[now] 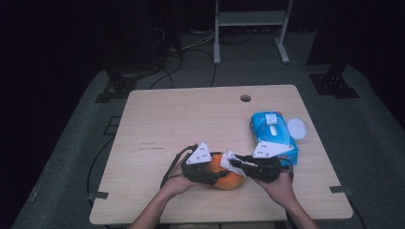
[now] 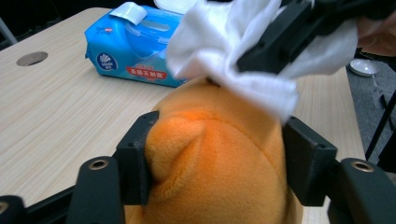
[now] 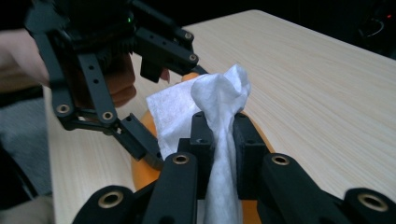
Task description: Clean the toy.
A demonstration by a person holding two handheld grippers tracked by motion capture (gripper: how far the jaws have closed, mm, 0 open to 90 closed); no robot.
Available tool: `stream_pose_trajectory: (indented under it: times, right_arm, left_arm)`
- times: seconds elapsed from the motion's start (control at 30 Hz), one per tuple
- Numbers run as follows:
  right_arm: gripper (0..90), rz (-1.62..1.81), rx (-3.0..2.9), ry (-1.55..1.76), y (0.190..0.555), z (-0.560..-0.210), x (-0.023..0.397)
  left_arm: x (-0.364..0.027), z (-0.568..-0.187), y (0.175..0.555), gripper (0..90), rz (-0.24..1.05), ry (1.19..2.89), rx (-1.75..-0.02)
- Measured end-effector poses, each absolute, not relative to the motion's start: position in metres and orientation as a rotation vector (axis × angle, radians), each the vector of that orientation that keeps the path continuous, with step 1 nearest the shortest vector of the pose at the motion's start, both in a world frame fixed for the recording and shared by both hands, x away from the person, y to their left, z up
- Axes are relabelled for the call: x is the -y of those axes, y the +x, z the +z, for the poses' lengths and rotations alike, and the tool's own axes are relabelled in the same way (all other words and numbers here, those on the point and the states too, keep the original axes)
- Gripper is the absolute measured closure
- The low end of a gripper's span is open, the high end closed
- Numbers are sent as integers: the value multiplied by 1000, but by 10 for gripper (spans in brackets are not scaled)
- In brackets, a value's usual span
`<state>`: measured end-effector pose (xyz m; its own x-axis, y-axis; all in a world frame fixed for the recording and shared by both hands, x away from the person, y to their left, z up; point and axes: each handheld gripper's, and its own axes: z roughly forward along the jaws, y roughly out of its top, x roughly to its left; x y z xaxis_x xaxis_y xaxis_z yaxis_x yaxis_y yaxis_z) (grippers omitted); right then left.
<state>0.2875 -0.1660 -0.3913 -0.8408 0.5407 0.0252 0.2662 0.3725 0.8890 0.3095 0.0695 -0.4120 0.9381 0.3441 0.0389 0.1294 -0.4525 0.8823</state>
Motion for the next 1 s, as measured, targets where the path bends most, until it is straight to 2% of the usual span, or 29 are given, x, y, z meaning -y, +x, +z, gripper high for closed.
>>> stream_pose_trajectory:
  times: [0.13,0.33,0.53,0.83,1.0]
  right_arm:
    - [802,1422,-2400,748,291,-399,168]
    - [802,1415,-2404,767,293,-404,174]
    - [802,1424,-2407,799,295,-406,181]
    - [801,1412,-2371,931,307,-411,204]
    - [801,1413,-2371,964,309,-413,210]
  left_arm:
    - [-71,-414,314,202,206,2009,-355]
    - [-79,-417,322,105,170,1995,-353]
    - [-81,-424,326,94,91,1996,-370]
    - [-81,-418,321,143,77,1986,-292]
    - [-88,-432,331,84,43,2020,-361]
